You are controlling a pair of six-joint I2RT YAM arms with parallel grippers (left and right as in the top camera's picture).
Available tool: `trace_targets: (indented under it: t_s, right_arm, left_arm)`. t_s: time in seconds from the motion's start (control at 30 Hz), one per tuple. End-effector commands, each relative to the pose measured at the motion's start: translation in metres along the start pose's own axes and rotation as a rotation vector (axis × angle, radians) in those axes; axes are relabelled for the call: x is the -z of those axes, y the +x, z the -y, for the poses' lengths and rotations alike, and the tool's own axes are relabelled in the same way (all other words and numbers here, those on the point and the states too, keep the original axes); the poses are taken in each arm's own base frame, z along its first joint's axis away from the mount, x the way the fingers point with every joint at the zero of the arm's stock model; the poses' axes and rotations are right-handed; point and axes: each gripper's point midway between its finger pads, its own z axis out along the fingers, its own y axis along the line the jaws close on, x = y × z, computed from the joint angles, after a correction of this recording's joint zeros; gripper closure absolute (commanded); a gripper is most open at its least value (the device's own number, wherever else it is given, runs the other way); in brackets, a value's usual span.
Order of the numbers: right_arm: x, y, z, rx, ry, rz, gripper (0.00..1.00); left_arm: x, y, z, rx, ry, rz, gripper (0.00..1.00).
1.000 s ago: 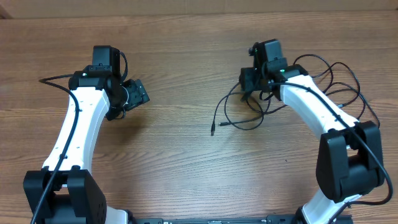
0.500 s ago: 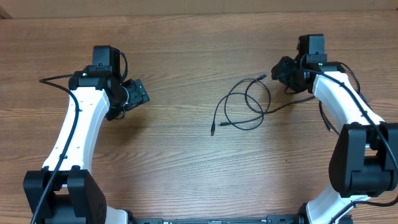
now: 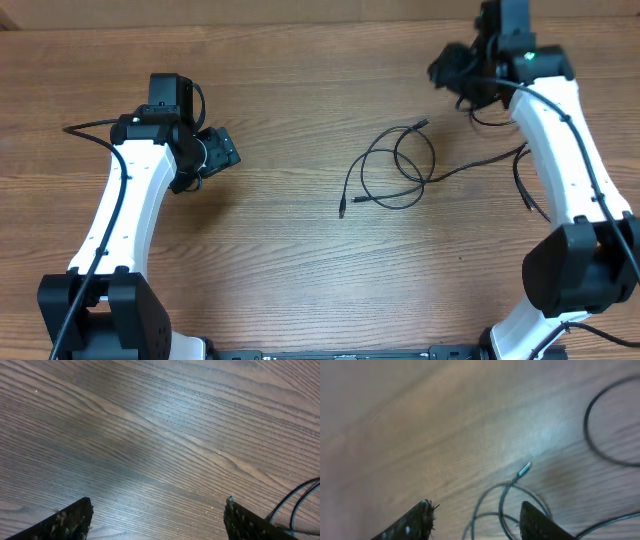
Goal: Untangle cables
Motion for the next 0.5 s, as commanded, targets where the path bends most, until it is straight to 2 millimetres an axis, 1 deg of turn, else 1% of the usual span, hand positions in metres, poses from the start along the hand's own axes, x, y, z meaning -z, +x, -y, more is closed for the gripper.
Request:
trace_targets:
  t_s: [0.0, 0.1, 0.17, 0.2, 0.23, 0.27, 0.3, 0.47]
  right_arm:
    - [0.01, -0.018, 0.001, 0.021, 0.038, 0.048, 0.47]
    - [-0.002, -0.014, 0.004, 0.034, 0.051, 0.011, 0.4]
    - [-0.016, -0.008, -0.001, 0.096, 0.018, -0.026, 0.26]
    - [-0.022, -0.005, -0.006, 0.125, -0.006, -0.043, 0.2]
    - [-0.027, -0.003, -0.008, 0.139, -0.019, -0.054, 0.13]
    - [-0.03, -0.001, -0.009, 0.146, -0.024, -0.063, 0.03]
    - [-0.032, 0.001, -0.009, 0.143, -0.028, -0.071, 0.0]
    - [-0.038, 0.005, -0.019, 0.143, -0.092, -0.092, 0.0]
  left_arm:
    - [0.007, -0.006, 0.005, -0.018, 0.02, 0.021, 0.16]
    - [0.007, -0.004, 0.009, -0.018, 0.041, 0.01, 0.16]
    - [0.007, -0.004, 0.01, -0.018, 0.046, 0.007, 0.16]
    - [0.007, -0.004, 0.01, -0.018, 0.047, 0.007, 0.16]
    - [0.007, -0.004, 0.01, -0.018, 0.047, 0.007, 0.16]
    - [0.007, -0.004, 0.01, -0.018, 0.047, 0.007, 0.16]
    - [0.007, -0.004, 0.01, -0.019, 0.047, 0.007, 0.16]
    - [0.007, -0.004, 0.01, -0.019, 0.047, 0.009, 0.16]
